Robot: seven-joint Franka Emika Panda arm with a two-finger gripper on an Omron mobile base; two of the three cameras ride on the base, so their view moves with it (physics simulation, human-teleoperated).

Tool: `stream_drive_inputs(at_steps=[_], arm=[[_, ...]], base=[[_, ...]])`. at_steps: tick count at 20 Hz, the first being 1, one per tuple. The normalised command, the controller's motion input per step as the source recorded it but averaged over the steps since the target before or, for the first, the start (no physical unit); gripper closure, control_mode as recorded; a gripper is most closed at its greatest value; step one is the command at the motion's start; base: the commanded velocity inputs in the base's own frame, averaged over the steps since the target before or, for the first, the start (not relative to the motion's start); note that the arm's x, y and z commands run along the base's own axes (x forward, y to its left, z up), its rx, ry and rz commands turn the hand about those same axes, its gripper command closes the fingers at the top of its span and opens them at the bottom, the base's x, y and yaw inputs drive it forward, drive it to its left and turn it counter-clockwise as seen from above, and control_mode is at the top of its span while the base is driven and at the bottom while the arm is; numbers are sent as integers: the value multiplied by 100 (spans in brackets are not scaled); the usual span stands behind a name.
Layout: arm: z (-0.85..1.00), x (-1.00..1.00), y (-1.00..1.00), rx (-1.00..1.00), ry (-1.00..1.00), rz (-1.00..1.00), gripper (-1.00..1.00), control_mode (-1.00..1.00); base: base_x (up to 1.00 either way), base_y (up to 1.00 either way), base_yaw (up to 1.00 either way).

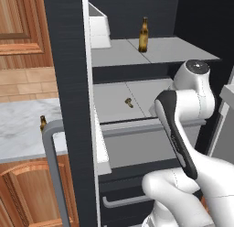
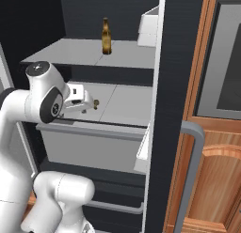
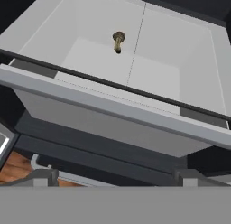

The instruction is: Place the beers on the top shelf of the fridge to keep them out of children's reach, and place the mushroom on lower shelves for easy access.

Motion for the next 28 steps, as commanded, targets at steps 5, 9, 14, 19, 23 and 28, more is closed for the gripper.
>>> stream_drive_inputs(at_steps=[5, 9, 14, 19, 23, 28], arm=[[0, 0, 0, 0, 0, 0, -100, 100], [0, 0, 0, 0, 0, 0, -100, 100], [0, 0, 0, 0, 0, 0, -100, 100], [0, 0, 0, 0, 0, 0, -100, 100], [0, 0, 0, 0, 0, 0, -100, 100], [0, 0, 0, 0, 0, 0, -100, 100]], base=[[-2, 0, 1], [-41, 0, 14], [-65, -19, 33], [-71, -13, 35], [-60, -2, 40], [-22, 30, 33]])
